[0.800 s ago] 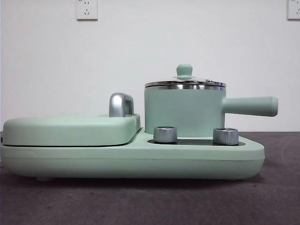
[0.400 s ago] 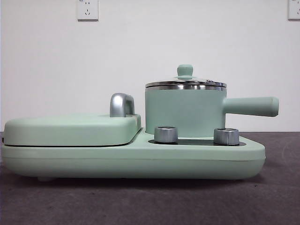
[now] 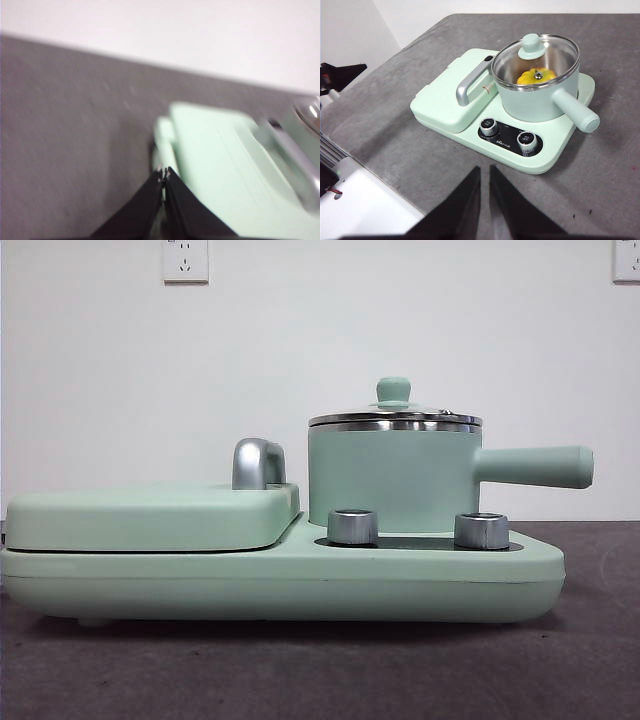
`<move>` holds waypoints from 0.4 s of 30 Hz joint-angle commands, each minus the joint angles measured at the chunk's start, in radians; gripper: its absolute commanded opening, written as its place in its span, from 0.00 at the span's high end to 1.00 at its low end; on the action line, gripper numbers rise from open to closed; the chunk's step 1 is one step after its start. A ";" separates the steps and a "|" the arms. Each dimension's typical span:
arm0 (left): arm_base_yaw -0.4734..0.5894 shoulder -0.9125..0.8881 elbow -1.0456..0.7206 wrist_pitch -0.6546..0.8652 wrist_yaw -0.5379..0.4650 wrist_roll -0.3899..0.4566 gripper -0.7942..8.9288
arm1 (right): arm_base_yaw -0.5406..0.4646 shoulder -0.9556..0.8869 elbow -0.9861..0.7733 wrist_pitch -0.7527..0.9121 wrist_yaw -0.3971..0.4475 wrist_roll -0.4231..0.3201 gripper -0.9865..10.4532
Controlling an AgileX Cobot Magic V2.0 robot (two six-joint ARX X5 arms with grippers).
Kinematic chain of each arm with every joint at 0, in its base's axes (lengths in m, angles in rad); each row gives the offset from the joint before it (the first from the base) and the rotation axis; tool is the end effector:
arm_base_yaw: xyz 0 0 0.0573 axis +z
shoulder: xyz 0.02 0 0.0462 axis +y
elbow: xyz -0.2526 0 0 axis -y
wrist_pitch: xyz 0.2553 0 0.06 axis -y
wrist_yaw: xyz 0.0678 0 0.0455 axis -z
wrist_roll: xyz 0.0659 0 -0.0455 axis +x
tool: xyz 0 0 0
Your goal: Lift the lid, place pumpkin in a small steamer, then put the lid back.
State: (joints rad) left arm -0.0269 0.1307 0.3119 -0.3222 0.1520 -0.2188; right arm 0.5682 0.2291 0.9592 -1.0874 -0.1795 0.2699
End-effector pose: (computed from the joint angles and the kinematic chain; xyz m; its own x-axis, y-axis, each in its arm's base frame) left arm 0.1412 -0.0138 0.2228 0.9742 -0.1777 -0.1389 0.1417 0.9614 -0.2357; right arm 0.0345 0.0360 0.3295 0.6809 0.6465 -0.3441 -0.5676 0.7627 0.3100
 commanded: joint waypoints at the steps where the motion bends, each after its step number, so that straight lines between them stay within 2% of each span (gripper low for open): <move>1: 0.029 -0.031 -0.076 0.095 -0.002 0.046 0.91 | 0.005 0.002 0.009 0.011 0.003 0.003 0.89; 6: 0.056 -0.077 -0.167 0.118 -0.006 0.179 0.91 | 0.005 0.002 0.009 0.011 0.003 0.003 0.89; 12: 0.060 -0.114 -0.217 0.109 -0.087 0.178 0.91 | 0.005 0.002 0.009 0.011 0.003 0.003 0.89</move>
State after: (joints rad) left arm 0.0307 0.0208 0.1020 -0.2211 0.0734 -0.0624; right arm 0.5682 0.2291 0.9592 -1.0874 -0.1795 0.2699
